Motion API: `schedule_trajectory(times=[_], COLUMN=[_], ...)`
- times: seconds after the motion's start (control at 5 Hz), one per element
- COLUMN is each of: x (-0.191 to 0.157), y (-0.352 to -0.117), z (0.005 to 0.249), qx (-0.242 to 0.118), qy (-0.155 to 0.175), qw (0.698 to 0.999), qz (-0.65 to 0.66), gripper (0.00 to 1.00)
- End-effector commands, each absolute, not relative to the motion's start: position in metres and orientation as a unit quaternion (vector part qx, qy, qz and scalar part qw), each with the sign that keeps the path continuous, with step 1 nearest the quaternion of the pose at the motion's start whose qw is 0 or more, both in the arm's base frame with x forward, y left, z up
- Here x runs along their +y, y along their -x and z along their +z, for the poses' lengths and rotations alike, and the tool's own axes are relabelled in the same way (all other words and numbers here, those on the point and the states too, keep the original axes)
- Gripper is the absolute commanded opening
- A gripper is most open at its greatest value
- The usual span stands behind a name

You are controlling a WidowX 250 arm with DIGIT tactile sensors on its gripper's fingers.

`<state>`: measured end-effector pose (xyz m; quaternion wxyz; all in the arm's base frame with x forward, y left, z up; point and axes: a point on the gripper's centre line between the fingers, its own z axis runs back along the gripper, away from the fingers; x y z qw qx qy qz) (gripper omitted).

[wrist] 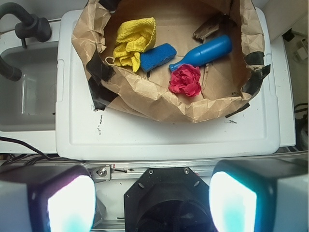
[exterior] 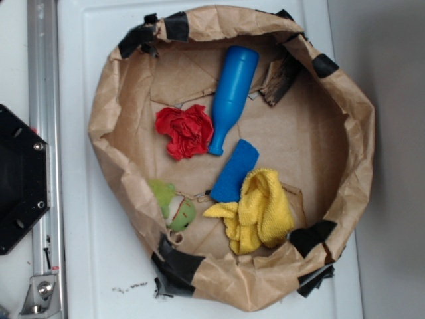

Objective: Grab the blue bottle.

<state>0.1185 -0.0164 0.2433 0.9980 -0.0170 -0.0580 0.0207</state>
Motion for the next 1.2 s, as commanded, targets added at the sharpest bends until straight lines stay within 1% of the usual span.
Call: schedule_trajectory(times=[0.0,0.2,0.4,0.6,0.8,1.0], x=[-0.016,0.022,0.044,0.062,0.075,0.079], y=[-0.118,-0.168,-0.203,-0.232,-0.251,-0.262], z=[0.243,0.196,0.174,0.147,0.115,0.077], qx=[-0.058,-0.125,-0.112,-0.111,-0.097,-0.115], qy=[0.017,-0.02,-0.009,0.008,-0.003,0.013], qw=[0.998,0.982,0.957,0.915,0.879,0.853], qz=[0.021,0.143,0.268,0.388,0.467,0.509], gripper=[1.0,1.0,1.0,1.0,1.0,1.0])
